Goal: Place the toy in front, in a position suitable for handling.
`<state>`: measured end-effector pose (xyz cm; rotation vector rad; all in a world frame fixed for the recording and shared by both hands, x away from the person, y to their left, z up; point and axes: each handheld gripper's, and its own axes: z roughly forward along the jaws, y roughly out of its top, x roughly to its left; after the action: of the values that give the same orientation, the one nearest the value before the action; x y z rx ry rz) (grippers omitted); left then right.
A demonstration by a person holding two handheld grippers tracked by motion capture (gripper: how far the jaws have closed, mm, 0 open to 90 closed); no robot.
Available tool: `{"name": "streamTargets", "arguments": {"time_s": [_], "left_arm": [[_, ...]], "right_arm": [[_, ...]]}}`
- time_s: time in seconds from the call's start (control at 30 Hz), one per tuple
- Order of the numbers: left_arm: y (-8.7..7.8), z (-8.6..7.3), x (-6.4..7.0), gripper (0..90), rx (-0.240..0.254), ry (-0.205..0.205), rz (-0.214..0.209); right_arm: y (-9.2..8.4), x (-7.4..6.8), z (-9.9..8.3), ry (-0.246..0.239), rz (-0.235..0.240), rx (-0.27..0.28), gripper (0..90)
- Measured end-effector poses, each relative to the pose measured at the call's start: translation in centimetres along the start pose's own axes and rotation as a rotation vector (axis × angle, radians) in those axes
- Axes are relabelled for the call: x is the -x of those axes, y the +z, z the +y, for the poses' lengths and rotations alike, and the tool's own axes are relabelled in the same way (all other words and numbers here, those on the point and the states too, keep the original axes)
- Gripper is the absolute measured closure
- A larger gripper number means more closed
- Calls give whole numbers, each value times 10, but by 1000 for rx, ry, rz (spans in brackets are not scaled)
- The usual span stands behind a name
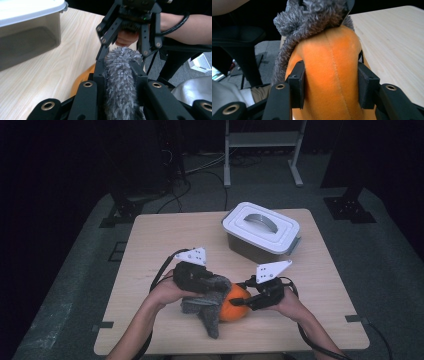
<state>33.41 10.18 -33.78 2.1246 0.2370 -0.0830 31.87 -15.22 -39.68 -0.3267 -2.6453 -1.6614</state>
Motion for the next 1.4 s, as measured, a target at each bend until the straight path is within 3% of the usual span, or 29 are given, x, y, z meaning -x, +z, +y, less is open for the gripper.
{"name": "streamTargets", "arguments": {"time_s": [0.13, 0.23, 0.3, 0.5, 0.77, 0.97, 1.2, 1.4], "left_arm": [[14, -12, -7, 715, -88, -12, 30], [18, -22, -15, 712, -31, -69, -2], [21, -23, -16, 712, -31, -72, 3], [23, -24, -16, 707, -40, -71, 21], [26, -26, -16, 707, -44, -81, 7], [30, -27, -15, 707, -76, -75, 13], [32, -28, -15, 707, -64, -88, 9], [34, -26, -15, 707, -56, -91, 19]], "right_arm": [[3, 3, -9, 2, -14, -64, 473], [-1, 6, -18, 22, -9, -52, 439], [-5, 9, -21, 35, -7, -50, 391], [-16, 13, -27, 56, -26, -49, 364], [-23, 15, -31, 69, -51, -52, 319], [-26, 11, -29, 59, -86, -75, 295], [-30, -5, -16, -8, -144, -145, 264], [-38, -15, -7, -33, -159, -113, 263]]}}
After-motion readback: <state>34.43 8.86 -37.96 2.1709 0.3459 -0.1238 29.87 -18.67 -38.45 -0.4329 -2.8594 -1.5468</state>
